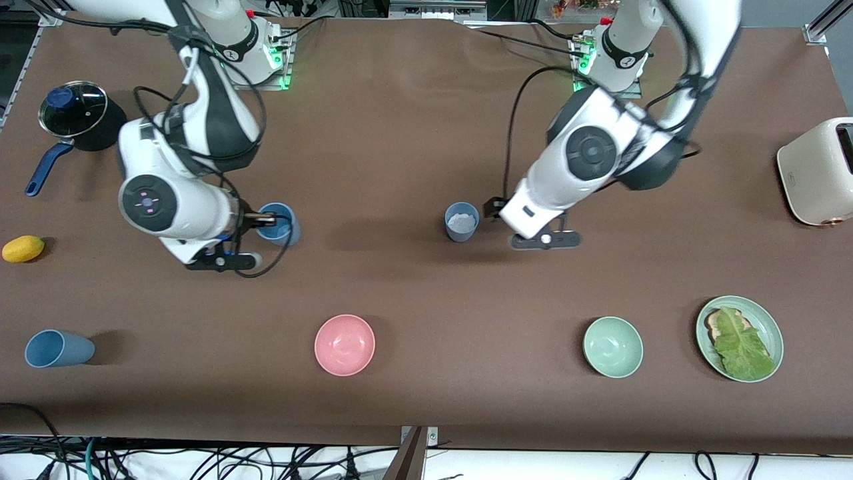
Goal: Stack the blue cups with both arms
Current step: 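Set the tissue cup mid-table with the left gripper while the right gripper follows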
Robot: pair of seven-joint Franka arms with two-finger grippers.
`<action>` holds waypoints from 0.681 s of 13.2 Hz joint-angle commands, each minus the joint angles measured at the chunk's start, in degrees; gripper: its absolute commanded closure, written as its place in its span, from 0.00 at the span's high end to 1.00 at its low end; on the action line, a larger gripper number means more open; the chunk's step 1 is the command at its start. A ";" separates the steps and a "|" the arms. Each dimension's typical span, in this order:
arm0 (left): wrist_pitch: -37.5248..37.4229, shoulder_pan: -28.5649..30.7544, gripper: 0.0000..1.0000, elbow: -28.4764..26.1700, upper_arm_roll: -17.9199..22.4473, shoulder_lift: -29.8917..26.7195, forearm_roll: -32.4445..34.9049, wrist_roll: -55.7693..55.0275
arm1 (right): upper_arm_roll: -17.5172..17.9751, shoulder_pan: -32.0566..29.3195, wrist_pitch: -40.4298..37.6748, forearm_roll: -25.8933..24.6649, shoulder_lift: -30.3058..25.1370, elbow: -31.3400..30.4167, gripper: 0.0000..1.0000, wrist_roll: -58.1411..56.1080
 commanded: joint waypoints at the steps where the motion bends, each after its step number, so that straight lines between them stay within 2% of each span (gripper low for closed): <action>1: -10.99 0.41 1.00 9.02 -0.01 0.31 3.86 4.08 | -0.33 5.01 -1.88 4.05 5.30 9.20 0.00 10.76; 5: -16.63 7.34 1.00 13.78 -0.36 -0.57 3.69 15.77 | -0.33 11.96 -0.57 6.17 10.50 18.09 0.00 19.67; 7: -18.73 10.51 1.00 16.06 -0.63 -0.66 2.99 18.68 | -0.33 14.51 1.01 9.23 12.95 22.04 0.00 23.34; 9: -20.59 12.71 1.00 16.43 -0.37 -3.89 2.72 19.31 | -0.33 16.45 4.25 11.70 14.46 23.64 0.00 25.82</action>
